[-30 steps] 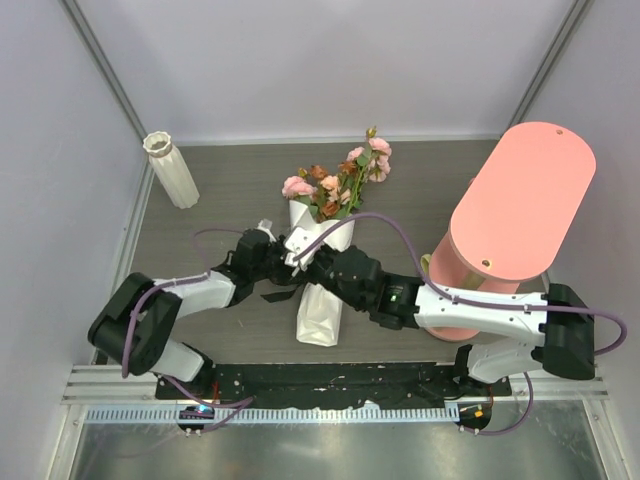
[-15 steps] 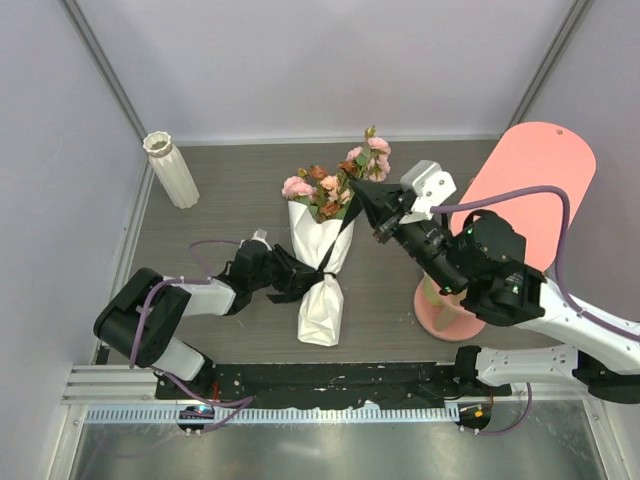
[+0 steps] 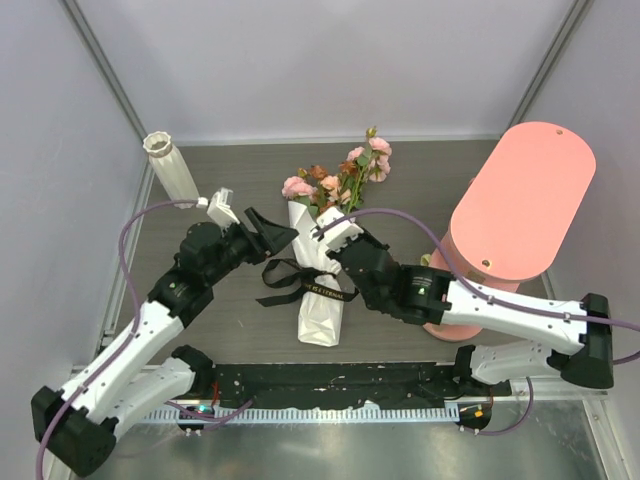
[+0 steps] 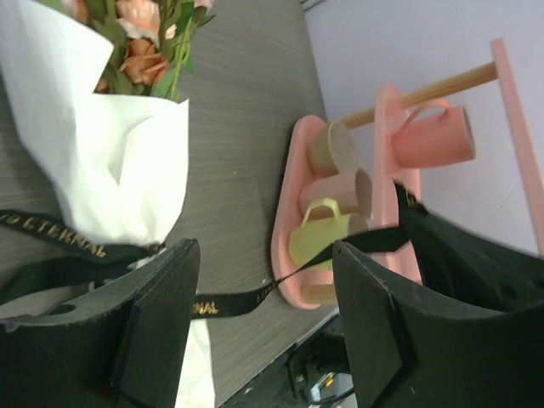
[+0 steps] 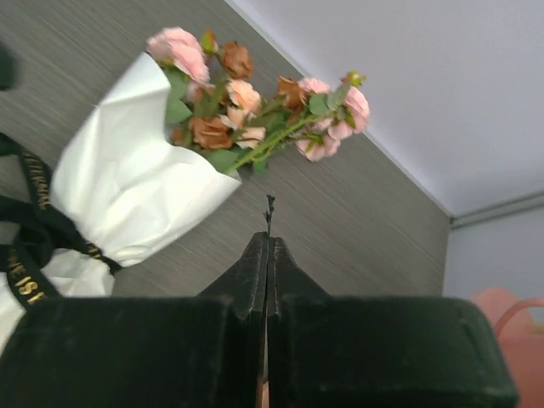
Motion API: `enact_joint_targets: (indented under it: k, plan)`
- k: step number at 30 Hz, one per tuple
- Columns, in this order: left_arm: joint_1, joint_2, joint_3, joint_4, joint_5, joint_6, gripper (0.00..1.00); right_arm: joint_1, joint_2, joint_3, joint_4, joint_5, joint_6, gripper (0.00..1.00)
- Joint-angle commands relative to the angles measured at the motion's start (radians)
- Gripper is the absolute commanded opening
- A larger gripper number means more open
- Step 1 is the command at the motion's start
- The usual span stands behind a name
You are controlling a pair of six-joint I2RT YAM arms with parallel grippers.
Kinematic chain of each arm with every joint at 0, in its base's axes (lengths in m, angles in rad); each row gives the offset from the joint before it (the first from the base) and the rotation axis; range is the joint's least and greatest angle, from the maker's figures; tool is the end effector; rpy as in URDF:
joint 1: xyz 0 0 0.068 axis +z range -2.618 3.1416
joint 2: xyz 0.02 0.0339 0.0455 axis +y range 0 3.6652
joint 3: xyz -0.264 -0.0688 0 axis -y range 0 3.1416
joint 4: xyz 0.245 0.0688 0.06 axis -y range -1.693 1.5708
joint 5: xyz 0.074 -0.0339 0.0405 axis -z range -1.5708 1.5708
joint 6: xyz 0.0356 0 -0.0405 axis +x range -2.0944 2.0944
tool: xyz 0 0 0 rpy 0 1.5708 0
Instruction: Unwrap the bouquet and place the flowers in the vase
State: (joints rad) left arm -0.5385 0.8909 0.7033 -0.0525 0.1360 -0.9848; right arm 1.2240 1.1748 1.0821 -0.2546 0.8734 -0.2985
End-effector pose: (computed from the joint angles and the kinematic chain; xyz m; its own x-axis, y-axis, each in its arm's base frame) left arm 0.1796 -0.1129 0.3061 -0.6304 -0.5849 -0.5103 0.1734 0.5346 -0.8271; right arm 0.1136 0.2341 0.3612 -0.0050 -0.5695 -0.8220 -0.3772 0.7624 -0.5259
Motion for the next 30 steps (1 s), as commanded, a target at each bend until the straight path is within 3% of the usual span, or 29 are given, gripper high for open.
enact_joint_targets:
  k: [1,5,8,12,13,15,18,22,30]
  plan:
    - [0.000,-0.047,-0.037,-0.208,-0.016,0.091,0.64,-0.043,0.081,0.053,-0.003,0.225,0.024,0.01]
    - [0.002,-0.084,-0.148,-0.158,0.005,0.046,0.62,-0.147,0.146,0.134,-0.057,0.256,0.007,0.01]
    - [0.000,-0.084,-0.231,-0.087,0.034,0.009,0.66,-0.182,0.131,0.231,-0.058,0.167,0.009,0.01]
    - [0.000,0.034,-0.297,0.037,0.103,0.021,0.72,-0.192,0.111,0.355,-0.032,0.011,0.016,0.01]
    - [0.000,0.060,-0.303,0.048,0.114,0.029,0.59,-0.192,0.109,0.364,-0.031,-0.029,0.025,0.01]
    - [-0.001,0.136,-0.306,0.124,0.137,0.047,0.47,-0.192,0.108,0.378,-0.021,-0.095,0.054,0.01]
    - [-0.011,0.189,-0.280,0.128,0.110,0.115,0.47,-0.192,0.102,0.371,-0.011,-0.113,0.076,0.01]
    - [-0.018,0.273,-0.219,0.074,0.045,0.218,0.47,-0.192,0.082,0.342,-0.005,-0.122,0.084,0.01]
    - [-0.028,0.437,-0.180,0.246,0.231,0.236,0.60,-0.192,0.039,0.285,0.014,-0.151,0.070,0.01]
